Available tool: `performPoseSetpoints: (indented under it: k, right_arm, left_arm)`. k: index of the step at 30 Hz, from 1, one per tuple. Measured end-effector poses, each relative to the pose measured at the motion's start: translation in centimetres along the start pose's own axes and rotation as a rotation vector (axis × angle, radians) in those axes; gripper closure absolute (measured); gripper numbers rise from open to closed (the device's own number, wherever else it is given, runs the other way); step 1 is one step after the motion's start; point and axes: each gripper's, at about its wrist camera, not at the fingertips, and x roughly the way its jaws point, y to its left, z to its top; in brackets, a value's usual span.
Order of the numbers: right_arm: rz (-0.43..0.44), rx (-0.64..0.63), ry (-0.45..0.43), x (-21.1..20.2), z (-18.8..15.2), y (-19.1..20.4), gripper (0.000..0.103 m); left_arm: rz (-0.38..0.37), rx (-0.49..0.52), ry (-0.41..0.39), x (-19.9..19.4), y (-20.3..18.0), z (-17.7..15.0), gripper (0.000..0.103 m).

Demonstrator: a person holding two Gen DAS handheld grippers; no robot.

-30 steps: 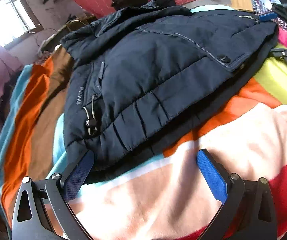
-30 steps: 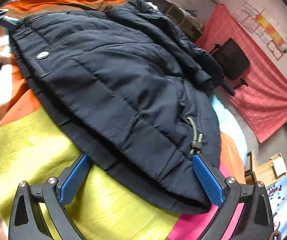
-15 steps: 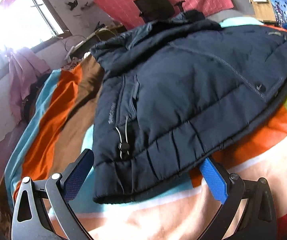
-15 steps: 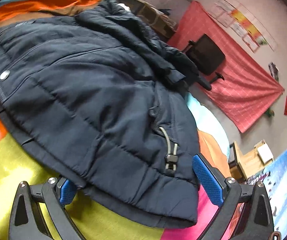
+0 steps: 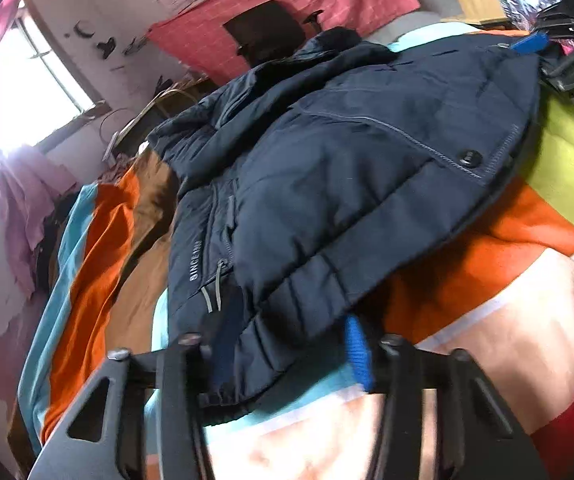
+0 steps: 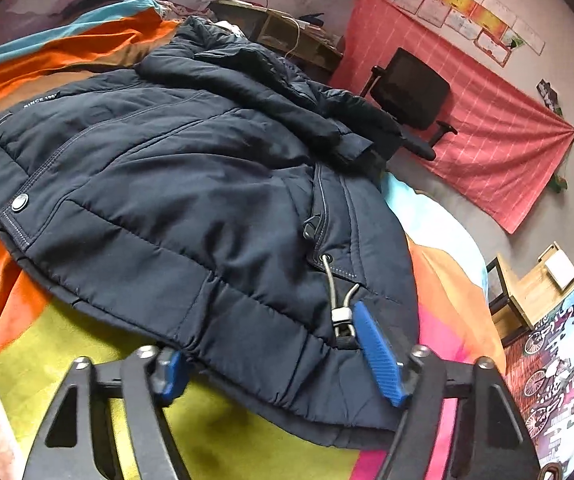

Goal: Fold large clothes

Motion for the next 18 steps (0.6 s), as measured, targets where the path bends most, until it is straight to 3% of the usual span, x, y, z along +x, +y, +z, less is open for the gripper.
performPoseSetpoints:
  k: [1,2,4,12,18]
  right_arm:
    - [0.005,0.001,-0.005,-0.1,0.0,0.1,0.055]
    - [0.027,0.001,-0.008,-0.2,0.0,0.2,0.063]
    - [0.027,0.001,0.007,0.0,-0.1,0.8,0.069]
    - [0.035,0.04,0.008,-0.8,0.1,1.2,0.09]
    - [-0.003,-0.035,0.009,-2.3,-0.4,2.2,0.093]
  left_arm:
    - [0.0,0.004,0.001,0.1,-0.1,0.0,0.073]
    - [0.001,0.005,0.003,0.2,-0.2,-0.1,0.078]
    - [-0.009,-0.003,0.01,0.6,-0.1,-0.2,0.087]
    - [-0.02,-0.112,-0.07,-1.3,1.6,0.2,0.098]
    - [-0.003,-0.178,-0.107,-3.2,2.1,0.4,0.1]
